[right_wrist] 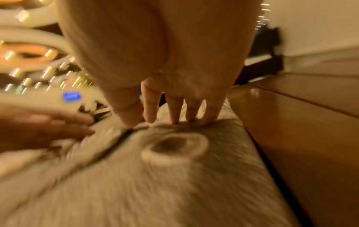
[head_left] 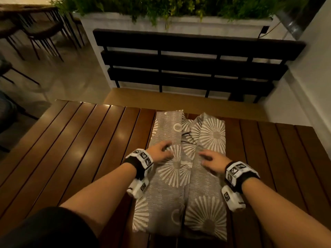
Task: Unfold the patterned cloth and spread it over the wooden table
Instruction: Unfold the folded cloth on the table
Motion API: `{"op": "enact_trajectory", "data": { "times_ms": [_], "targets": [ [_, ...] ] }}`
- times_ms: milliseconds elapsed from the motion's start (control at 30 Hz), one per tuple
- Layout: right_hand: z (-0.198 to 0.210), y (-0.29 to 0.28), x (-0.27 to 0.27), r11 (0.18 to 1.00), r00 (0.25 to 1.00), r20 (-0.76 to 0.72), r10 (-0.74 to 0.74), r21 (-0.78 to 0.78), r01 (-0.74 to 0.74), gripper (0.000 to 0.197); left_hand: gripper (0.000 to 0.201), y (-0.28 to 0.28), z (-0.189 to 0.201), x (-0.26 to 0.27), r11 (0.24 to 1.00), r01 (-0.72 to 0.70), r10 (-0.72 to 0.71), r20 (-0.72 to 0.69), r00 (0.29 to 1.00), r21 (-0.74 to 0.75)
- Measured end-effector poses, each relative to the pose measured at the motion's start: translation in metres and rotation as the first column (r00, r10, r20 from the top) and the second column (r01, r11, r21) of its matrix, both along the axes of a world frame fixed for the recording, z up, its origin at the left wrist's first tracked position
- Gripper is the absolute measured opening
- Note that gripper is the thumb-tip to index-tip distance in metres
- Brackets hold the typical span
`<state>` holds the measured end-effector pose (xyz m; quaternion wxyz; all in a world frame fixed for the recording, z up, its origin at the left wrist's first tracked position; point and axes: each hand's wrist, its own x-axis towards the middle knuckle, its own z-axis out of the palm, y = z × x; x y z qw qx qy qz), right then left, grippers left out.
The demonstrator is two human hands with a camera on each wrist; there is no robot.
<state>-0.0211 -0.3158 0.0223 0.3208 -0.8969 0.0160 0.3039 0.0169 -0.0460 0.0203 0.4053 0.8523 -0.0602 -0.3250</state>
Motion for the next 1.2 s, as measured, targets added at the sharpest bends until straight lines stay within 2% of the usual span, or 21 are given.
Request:
{"op": "enact_trajectory", "data": {
  "times_ms": [33, 67, 167, 233, 367, 467, 567, 667, 733, 767, 833, 900, 933, 1000, 1067, 1133, 1167, 1200],
  "targets": [
    [-0.009, -0.001, -0.003, 0.977, 0.987, 0.001, 0.161, -0.140, -0.159, 0.054, 0.063, -0.001, -0.009, -0.004, 0.994, 0.054, -0.058, 0.037, 0.998, 0.094],
    [-0.014, 0.000, -0.008, 0.944, 0.968, 0.007, 0.251, -0.221, -0.244, 0.061, 0.065, -0.001, -0.015, -0.009, 0.978, 0.101, -0.116, 0.072, 0.991, 0.180],
    [-0.022, 0.007, -0.018, 0.903, 0.950, 0.064, 0.306, -0.337, -0.268, 0.076, 0.070, -0.003, -0.025, -0.025, 0.874, 0.211, -0.325, 0.203, 0.924, 0.438],
    [-0.024, 0.013, -0.024, 0.866, 0.940, 0.082, 0.333, -0.421, -0.270, 0.080, 0.082, -0.008, -0.025, -0.046, 0.794, 0.217, -0.417, 0.250, 0.874, 0.567],
    [-0.020, 0.019, -0.027, 0.819, 0.934, 0.053, 0.353, -0.500, -0.281, 0.083, 0.105, -0.026, -0.021, -0.102, 0.738, 0.310, -0.488, 0.157, 0.859, 0.599],
    [-0.014, 0.026, -0.033, 0.801, 0.935, 0.031, 0.353, -0.526, -0.285, 0.084, 0.098, -0.021, -0.020, -0.120, 0.680, 0.414, -0.557, 0.060, 0.828, 0.605],
    [-0.010, 0.035, -0.045, 0.807, 0.943, 0.054, 0.328, -0.535, -0.250, 0.085, 0.082, -0.003, -0.018, -0.109, 0.643, 0.392, -0.577, 0.079, 0.813, 0.658],
    [-0.010, 0.047, -0.052, 0.835, 0.971, 0.049, 0.233, -0.522, -0.174, 0.089, 0.069, 0.007, -0.006, -0.086, 0.562, 0.332, -0.596, 0.093, 0.798, 0.758],
    [-0.014, 0.051, -0.052, 0.856, 0.988, 0.037, 0.148, -0.505, -0.109, 0.092, 0.068, 0.009, 0.004, -0.072, 0.515, 0.278, -0.603, 0.112, 0.790, 0.811],
    [-0.015, 0.052, -0.053, 0.880, 0.997, 0.031, 0.073, -0.473, -0.050, 0.093, 0.069, 0.008, 0.010, -0.068, 0.526, 0.247, -0.597, 0.147, 0.788, 0.814],
    [-0.019, 0.053, -0.056, 0.918, 0.991, 0.023, -0.129, -0.375, 0.129, 0.093, 0.066, 0.001, 0.019, -0.074, 0.609, 0.238, -0.596, 0.238, 0.767, 0.757],
    [-0.022, 0.053, -0.056, 0.902, 0.957, 0.022, -0.288, -0.329, 0.279, 0.093, 0.078, -0.008, 0.017, -0.096, 0.678, 0.303, -0.593, 0.255, 0.764, 0.670],
    [-0.022, 0.053, -0.055, 0.886, 0.942, 0.011, -0.335, -0.335, 0.320, 0.095, 0.089, -0.011, 0.012, -0.110, 0.662, 0.338, -0.603, 0.207, 0.771, 0.669],
    [-0.015, 0.055, -0.050, 0.869, 0.917, -0.044, -0.397, -0.338, 0.361, 0.100, 0.107, -0.012, -0.002, -0.130, 0.574, 0.380, -0.618, 0.080, 0.782, 0.725],
    [-0.009, 0.051, -0.042, 0.888, 0.919, -0.095, -0.382, -0.312, 0.337, 0.099, 0.115, -0.010, -0.012, -0.132, 0.542, 0.369, -0.586, 0.024, 0.810, 0.755],
    [-0.002, 0.044, -0.038, 0.925, 0.918, -0.147, -0.368, -0.161, 0.344, 0.083, 0.120, -0.008, -0.012, -0.117, 0.528, 0.336, -0.565, 0.028, 0.825, 0.780],
    [0.002, 0.037, -0.039, 0.934, 0.919, -0.164, -0.357, -0.051, 0.354, 0.067, 0.122, -0.006, -0.010, -0.106, 0.516, 0.318, -0.558, 0.030, 0.829, 0.795],
    [0.002, 0.028, -0.038, 0.949, 0.940, -0.132, -0.314, -0.007, 0.315, 0.049, 0.124, -0.003, -0.009, -0.094, 0.509, 0.305, -0.546, 0.028, 0.837, 0.805]
  ]
}}
